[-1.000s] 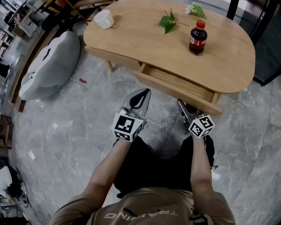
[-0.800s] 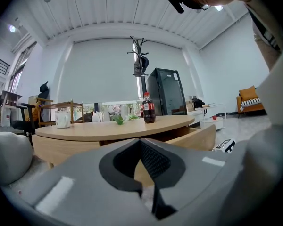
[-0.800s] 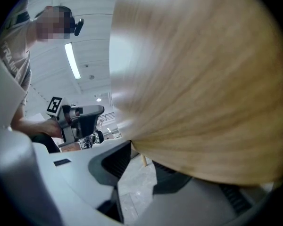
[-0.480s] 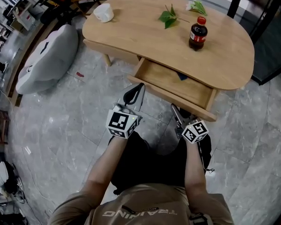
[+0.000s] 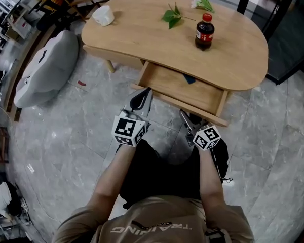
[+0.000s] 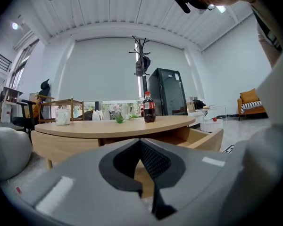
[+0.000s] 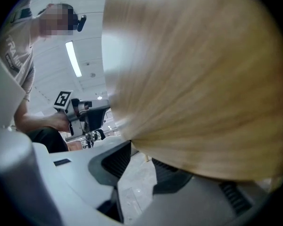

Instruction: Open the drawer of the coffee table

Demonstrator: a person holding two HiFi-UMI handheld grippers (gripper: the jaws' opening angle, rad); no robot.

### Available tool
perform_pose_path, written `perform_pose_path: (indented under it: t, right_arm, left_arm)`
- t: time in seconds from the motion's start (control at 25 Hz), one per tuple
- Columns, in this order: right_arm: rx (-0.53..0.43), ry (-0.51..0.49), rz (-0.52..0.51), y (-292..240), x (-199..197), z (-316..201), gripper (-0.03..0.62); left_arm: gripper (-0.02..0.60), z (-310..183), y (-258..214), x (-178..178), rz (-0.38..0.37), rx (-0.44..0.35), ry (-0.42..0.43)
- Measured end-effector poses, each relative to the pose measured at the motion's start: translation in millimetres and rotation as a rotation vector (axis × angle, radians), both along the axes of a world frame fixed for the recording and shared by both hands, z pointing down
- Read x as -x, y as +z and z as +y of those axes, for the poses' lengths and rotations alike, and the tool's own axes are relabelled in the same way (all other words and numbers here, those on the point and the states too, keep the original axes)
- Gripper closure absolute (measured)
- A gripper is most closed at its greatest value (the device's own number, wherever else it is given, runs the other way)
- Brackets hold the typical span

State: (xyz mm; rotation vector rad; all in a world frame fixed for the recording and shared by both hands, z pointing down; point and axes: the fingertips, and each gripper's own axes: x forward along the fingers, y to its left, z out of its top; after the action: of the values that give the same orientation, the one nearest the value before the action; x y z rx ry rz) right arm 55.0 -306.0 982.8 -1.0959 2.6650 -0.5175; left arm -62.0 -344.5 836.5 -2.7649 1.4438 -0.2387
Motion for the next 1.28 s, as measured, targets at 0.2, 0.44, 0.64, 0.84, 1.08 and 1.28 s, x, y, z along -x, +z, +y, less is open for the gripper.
perform_pose_path:
  t: [0.2,0.44,0.64,0.84,1.08,1.28]
  right_arm:
    - [0.004,-0.011,0.062,10.2,6.4,1.2,0.451]
    - [0.010,-0.074,0.170,21.6,24.9,9.8,0.451]
    - [-0.001,-0.115,0.214,14.8,34.9,17.7,0.487]
    - [-0.034,-0.180,0.231,-6.2,50.1,40.3,0.588]
    - [-0.070,-0.162,0.266,-58.9,59.5,54.6,0.588]
    - [-0.077,-0.087,0.323,-105.9,57.1,53.7,0.588]
  left_arm:
    - [0.575,-1.7,0.7,-1.4,-0.002,-0.004,0.007]
    - [0.575,-1.5,-0.6,-3.8,0.003,-0.008,0.019]
    - [0.575,0.8,-3.6,-5.0,0.001,-0.025,0.027]
    - [0.575,1.8,-4.4,-1.2,0.004,-0.020,0.029]
    - [0.575,1.3,-3.1,9.2,-0.003,-0.010,-0.019]
    - [0.575,-0.2,-1.3,30.4,0.086,0.040,-0.120]
